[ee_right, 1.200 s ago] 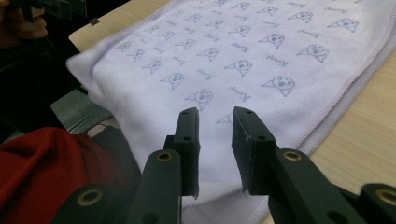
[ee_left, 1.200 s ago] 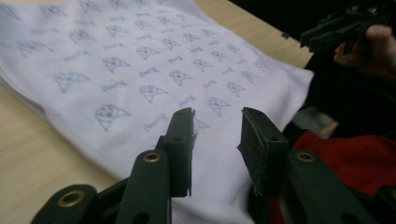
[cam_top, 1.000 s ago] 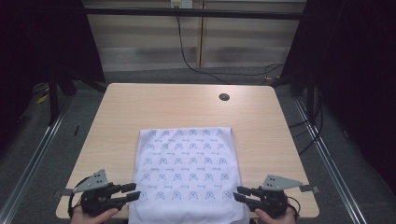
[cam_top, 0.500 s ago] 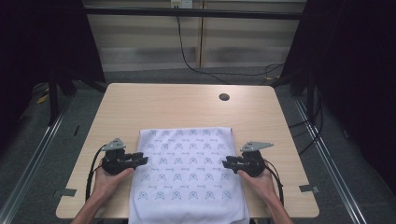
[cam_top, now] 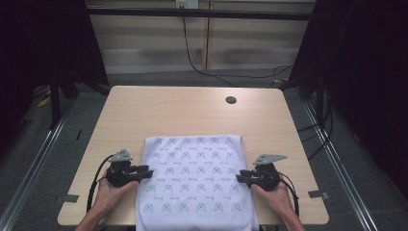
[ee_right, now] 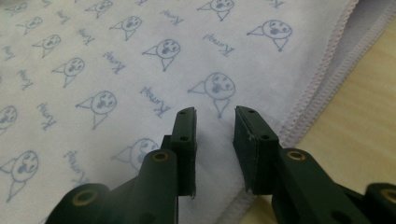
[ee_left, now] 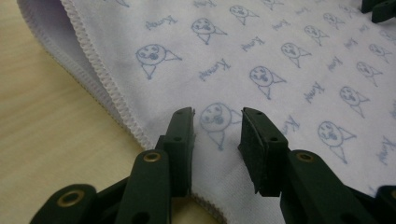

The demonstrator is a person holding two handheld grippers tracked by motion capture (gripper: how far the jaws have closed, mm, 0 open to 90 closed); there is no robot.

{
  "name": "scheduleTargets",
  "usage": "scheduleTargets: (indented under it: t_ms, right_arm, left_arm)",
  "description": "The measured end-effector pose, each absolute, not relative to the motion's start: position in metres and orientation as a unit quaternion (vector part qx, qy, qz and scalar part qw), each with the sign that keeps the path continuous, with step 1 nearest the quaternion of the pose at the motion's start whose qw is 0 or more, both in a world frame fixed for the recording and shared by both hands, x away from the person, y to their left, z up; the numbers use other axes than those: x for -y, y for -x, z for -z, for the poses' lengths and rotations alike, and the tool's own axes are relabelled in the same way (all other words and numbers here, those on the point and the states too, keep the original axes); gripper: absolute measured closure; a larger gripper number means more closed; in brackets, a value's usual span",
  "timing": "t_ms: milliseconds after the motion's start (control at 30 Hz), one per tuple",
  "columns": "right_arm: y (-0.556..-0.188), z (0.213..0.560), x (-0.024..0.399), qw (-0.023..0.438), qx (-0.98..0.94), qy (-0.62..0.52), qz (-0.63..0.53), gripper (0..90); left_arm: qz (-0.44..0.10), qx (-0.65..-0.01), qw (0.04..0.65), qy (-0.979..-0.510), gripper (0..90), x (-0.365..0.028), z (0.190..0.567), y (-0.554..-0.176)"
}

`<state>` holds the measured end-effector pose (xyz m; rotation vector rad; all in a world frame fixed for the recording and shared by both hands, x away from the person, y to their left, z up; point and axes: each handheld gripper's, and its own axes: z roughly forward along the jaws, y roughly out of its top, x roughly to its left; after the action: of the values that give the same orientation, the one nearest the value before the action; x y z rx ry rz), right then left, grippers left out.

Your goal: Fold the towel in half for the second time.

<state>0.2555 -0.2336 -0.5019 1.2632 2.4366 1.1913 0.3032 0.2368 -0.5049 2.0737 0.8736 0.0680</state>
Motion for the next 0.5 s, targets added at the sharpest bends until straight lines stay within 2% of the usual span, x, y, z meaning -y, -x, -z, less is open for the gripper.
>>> scheduleTargets:
  t_ms: [267,367,433,500]
  right_arm:
    - [-0.224,0.5,0.237,0.061,-0.817,-0.415,-0.396,70.0]
    - [-0.216,0.5,0.237,0.058,-0.819,-0.412,-0.395,70.0]
    - [-0.206,0.499,0.235,0.05,-0.821,-0.409,-0.395,70.0]
    - [-0.201,0.498,0.233,0.052,-0.824,-0.408,-0.39,70.3]
  left_arm:
    - [-0.008,-0.333,0.429,-0.839,64.6,-0.238,0.503,-0.284]
    - [-0.008,-0.326,0.424,-0.845,64.6,-0.238,0.502,-0.275]
    - [-0.036,-0.328,0.406,-0.852,64.8,-0.238,0.498,-0.267]
    - [-0.025,-0.326,0.409,-0.852,63.2,-0.239,0.498,-0.266]
